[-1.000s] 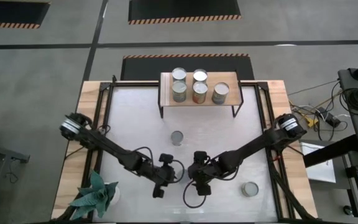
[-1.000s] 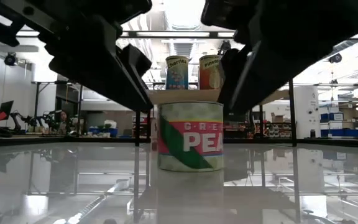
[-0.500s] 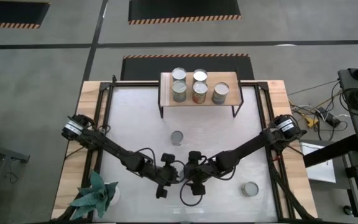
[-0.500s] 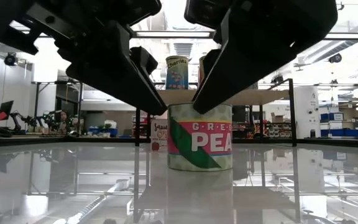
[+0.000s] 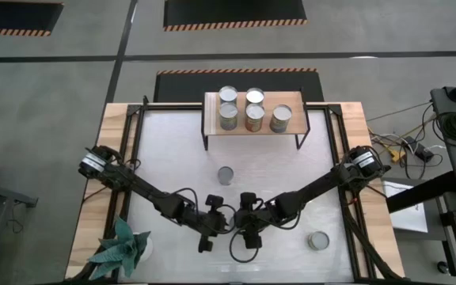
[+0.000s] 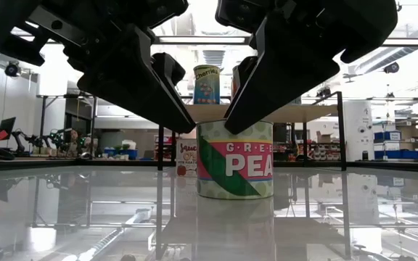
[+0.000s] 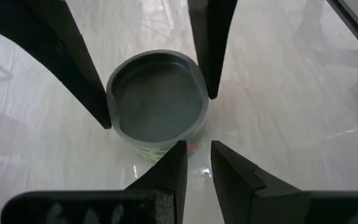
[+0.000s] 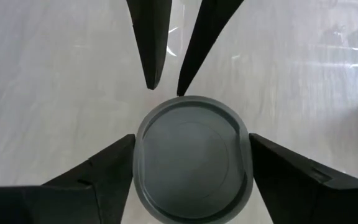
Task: Pick and place cans onto a shelf
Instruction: Put the small canned peas on the shelf
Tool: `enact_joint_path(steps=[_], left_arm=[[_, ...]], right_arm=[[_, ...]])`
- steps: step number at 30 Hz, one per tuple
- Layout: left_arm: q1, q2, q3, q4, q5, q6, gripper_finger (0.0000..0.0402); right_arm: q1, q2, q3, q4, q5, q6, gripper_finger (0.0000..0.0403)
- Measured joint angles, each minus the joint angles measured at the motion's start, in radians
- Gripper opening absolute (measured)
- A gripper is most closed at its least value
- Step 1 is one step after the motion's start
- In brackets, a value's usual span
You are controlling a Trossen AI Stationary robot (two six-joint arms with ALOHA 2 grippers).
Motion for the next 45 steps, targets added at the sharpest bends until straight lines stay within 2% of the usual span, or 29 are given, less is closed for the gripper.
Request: enact_joint_path(steps=[4,11,14,18,24,29,34,40,45], left_arm=[[-0.009,-0.029,0.0,-0.005,0.0,0.027,0.0054],[-0.026,-0.118,0.0,-0.046,0.0,0.053,0.005],[-0.035,-0.163,-0.001,-0.053,0.0,0.088,0.0047],[-0.041,-0.224,-0.001,-0.055,0.0,0.146,0.0044],[-0.041,-0.322,-0.001,-0.098,-0.001,0.275,0.0044],[-0.039,-0.418,-0.001,-0.113,-0.024,0.388,0.0044],[-0.032,-0.504,-0.001,-0.115,-0.131,0.489,0.0044],[-0.01,-0.569,-0.001,-0.124,-0.23,0.589,0.0044],[0.028,-0.606,-0.003,-0.154,-0.238,0.673,0.0044]], right_arm=[[0.0,0.0,0.0,-0.002,-0.007,0.003,0.0282],[-0.006,0.003,0.0,-0.015,-0.045,0.028,0.0346],[-0.006,0.019,0.0,-0.008,-0.043,0.022,0.0359],[-0.006,0.038,-0.002,-0.015,-0.038,0.0,0.0357],[-0.006,0.003,-0.001,-0.016,-0.042,-0.014,0.0315],[-0.007,-0.095,-0.001,-0.088,-0.059,-0.016,0.0289],[-0.044,-0.281,0.009,-0.277,-0.058,0.046,0.0291],[-0.152,-0.489,0.128,-0.547,-0.033,0.131,0.0291],[-0.274,-0.569,0.265,-0.74,0.017,0.119,0.0291]])
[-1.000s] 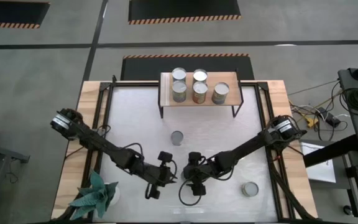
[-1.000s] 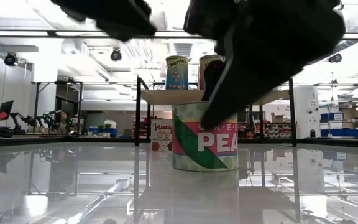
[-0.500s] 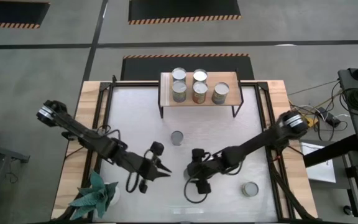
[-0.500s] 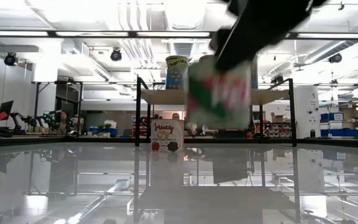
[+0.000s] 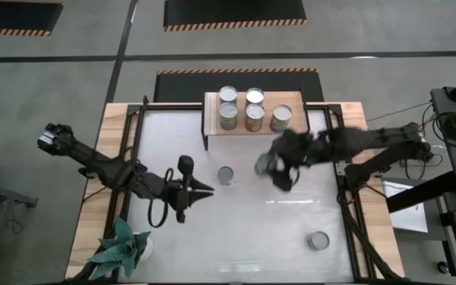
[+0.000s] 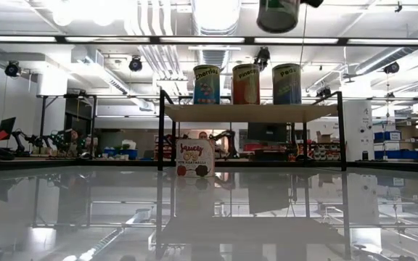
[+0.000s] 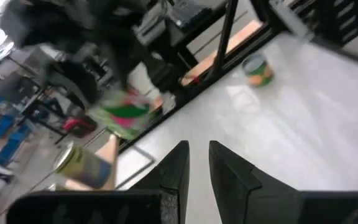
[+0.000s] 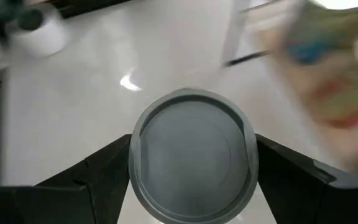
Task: Pick and place cans onto a shelf
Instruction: Put the small canned peas on the shelf
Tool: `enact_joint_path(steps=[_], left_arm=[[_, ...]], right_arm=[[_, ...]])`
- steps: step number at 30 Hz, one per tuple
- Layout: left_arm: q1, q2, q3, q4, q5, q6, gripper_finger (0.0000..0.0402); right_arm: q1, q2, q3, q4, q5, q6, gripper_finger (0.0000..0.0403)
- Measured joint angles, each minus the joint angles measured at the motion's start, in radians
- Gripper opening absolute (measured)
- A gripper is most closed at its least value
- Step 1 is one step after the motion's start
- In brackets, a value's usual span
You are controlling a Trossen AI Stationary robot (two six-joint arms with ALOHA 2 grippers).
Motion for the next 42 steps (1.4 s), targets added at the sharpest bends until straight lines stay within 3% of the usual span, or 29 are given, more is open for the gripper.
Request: enact_joint_path(steps=[5,12,19,24,30,42], left_arm=[[0.067,-0.02,-0.004,-0.04,0.001,0.024,0.0044],[0.129,-0.03,-0.041,-0.065,0.002,0.015,0.0044],[0.139,-0.08,-0.076,-0.063,0.003,0.01,0.0044],[0.139,-0.105,-0.076,-0.063,0.003,-0.021,0.0044],[0.139,-0.106,-0.076,-0.064,0.003,-0.028,0.0044],[0.139,-0.103,-0.076,-0.073,0.003,-0.031,0.0044]], right_arm=[[-0.143,-0.028,0.123,-0.142,0.118,-0.049,0.029],[-0.414,-0.043,0.196,-0.155,0.119,-0.094,0.0289],[-0.731,-0.041,0.158,-0.165,0.0,-0.173,0.0289],[-0.89,-0.041,0.099,-0.154,-0.083,-0.215,0.0288],[-0.944,-0.061,0.022,-0.135,-0.178,-0.232,0.0288],[-0.922,-0.169,-0.174,-0.114,-0.186,-0.167,0.0288]])
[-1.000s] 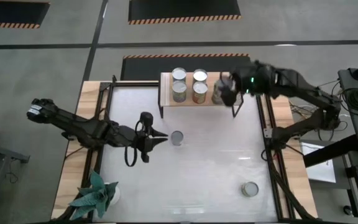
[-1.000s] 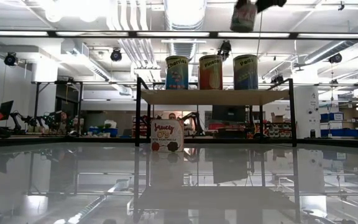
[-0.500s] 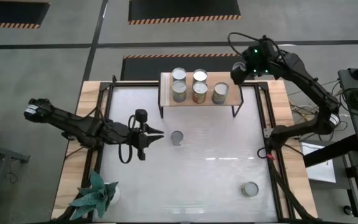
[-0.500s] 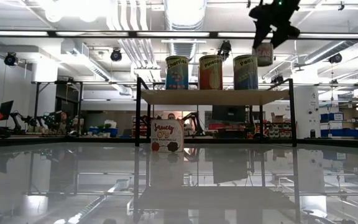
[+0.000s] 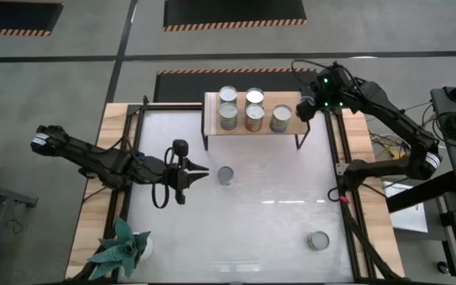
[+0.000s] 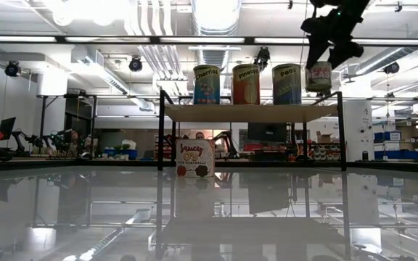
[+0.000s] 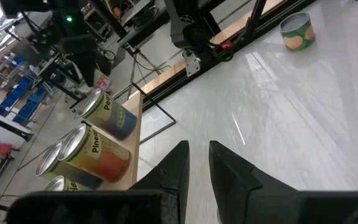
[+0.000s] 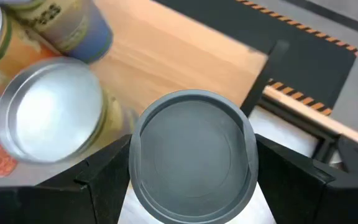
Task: Pick and place cans onto a shelf
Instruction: Put the small canned peas on the shelf
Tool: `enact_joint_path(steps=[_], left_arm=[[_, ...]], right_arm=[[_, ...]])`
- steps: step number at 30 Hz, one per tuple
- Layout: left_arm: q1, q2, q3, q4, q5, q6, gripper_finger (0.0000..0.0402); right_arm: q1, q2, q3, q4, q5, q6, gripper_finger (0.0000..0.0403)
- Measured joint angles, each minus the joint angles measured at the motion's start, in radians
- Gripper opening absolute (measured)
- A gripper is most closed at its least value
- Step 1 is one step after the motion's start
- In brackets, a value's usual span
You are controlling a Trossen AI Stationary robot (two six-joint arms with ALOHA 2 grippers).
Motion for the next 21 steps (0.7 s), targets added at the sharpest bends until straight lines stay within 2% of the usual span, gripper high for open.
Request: enact_joint_path(steps=[6,13,21], left_arm=[[0.0,0.002,0.0,0.001,0.0,0.0,0.0044],[0.0,0.002,0.0,0.002,0.0,0.0,0.0044],[0.0,0.002,0.0,0.002,0.0,-0.006,0.0044]], right_arm=[[0.044,-0.031,-0.091,0.083,-0.017,0.04,0.0288],[0.082,-0.01,-0.109,0.154,-0.026,0.06,0.0288],[0.082,-0.004,-0.123,0.127,-0.007,-0.013,0.0288]])
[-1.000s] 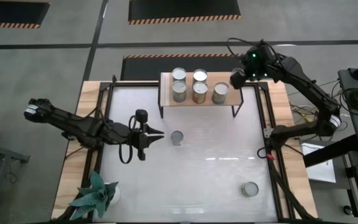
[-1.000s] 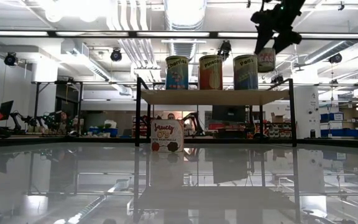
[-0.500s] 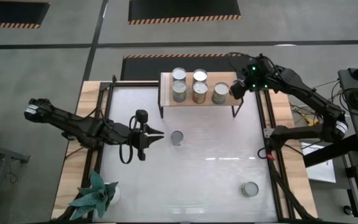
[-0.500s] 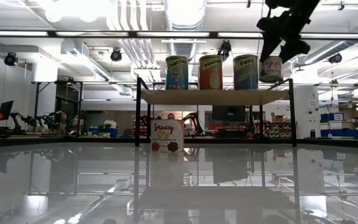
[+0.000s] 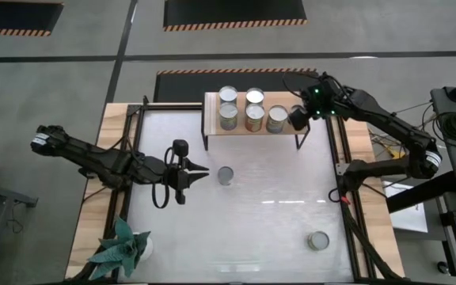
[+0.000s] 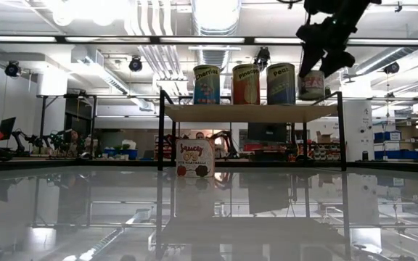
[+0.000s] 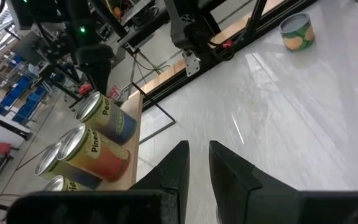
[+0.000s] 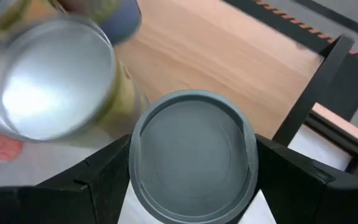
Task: Pick and place cans onto a shelf
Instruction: Put the small canned peas on the shelf, then put the canned saucy meatballs on the shelf
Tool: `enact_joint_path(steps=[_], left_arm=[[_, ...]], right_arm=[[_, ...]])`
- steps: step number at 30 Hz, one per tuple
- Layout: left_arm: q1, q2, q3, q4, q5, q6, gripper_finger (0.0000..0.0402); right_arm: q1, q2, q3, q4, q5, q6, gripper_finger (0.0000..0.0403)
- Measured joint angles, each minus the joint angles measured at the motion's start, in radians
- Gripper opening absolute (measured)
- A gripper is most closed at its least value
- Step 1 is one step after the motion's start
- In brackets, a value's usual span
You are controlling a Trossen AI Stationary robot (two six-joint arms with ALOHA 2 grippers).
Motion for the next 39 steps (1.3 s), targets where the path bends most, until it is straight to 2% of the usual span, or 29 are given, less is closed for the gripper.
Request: enact_joint_path(steps=[9,16,20,25,34,39], left_arm=[[0.0,0.0,0.0,-0.006,0.0,-0.006,0.0044],[0.0,0.0,0.0,-0.006,0.0,-0.006,0.0044],[0.0,0.0,0.0,-0.005,0.0,-0.006,0.0044],[0.0,0.0,0.0,-0.005,0.0,-0.007,0.0044],[0.0,0.01,0.0,-0.035,0.0,-0.063,0.0044],[0.002,0.06,0.0,-0.052,0.0,-0.121,0.0044]], right_arm=[[0.0,0.0,-0.094,0.07,0.017,-0.054,0.0291],[0.0,0.002,-0.112,0.064,0.006,-0.06,0.0338],[0.0,0.0,-0.079,0.042,0.006,-0.06,0.0357],[0.0,0.001,-0.013,0.012,0.007,-0.06,0.036],[0.004,-0.003,0.189,-0.196,0.015,0.043,0.0361],[0.107,-0.076,0.201,-0.209,0.017,0.139,0.0353]])
